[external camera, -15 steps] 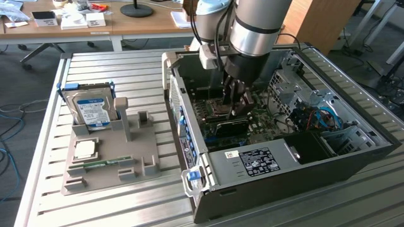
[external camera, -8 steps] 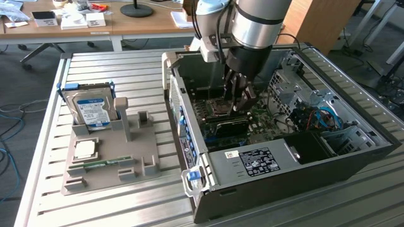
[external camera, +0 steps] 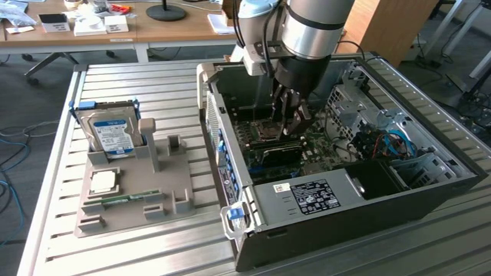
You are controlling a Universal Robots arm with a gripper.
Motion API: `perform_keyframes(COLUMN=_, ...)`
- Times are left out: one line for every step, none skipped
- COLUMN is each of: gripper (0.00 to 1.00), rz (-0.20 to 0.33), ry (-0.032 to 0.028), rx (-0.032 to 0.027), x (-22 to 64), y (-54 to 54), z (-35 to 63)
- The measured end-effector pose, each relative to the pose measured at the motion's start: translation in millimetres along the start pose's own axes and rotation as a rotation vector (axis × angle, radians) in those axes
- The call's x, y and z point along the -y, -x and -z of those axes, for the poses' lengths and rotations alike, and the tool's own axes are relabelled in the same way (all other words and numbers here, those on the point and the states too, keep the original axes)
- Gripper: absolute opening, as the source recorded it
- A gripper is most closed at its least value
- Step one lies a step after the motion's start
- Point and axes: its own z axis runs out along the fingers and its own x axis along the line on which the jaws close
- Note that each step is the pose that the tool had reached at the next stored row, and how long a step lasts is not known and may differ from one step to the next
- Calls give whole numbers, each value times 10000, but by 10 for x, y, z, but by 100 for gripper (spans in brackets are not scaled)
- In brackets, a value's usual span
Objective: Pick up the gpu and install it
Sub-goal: 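Press down on the gpu until it lock into place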
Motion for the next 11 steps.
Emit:
perform_keyframes(gripper=52, rz=0, ry=0, rx=0, x=0, y=0, z=0)
perform_keyframes(gripper=52, rz=0, ry=0, rx=0, x=0, y=0, z=0)
perform_keyframes(gripper=52, rz=0, ry=1, rx=0, x=0, y=0, z=0)
perform_keyframes(gripper=52, rz=0, ry=0, rx=0, x=0, y=0, z=0)
perform_keyframes(gripper=52, rz=0, ry=0, rx=0, x=0, y=0, z=0)
perform_keyframes(gripper=52, rz=0, ry=0, rx=0, x=0, y=0, z=0)
perform_keyframes(gripper=51, rz=0, ry=0, rx=0, x=0, y=0, z=0)
perform_keyframes(gripper=44, rz=0, ry=1, rx=0, x=0, y=0, z=0)
perform_keyframes(gripper=44, rz=0, ry=1, rx=0, x=0, y=0, z=0)
perform_keyframes(gripper=44, rz=0, ry=0, rx=0, x=0, y=0, z=0)
perform_keyframes(gripper=38, rz=0, ry=0, rx=0, x=0, y=0, z=0)
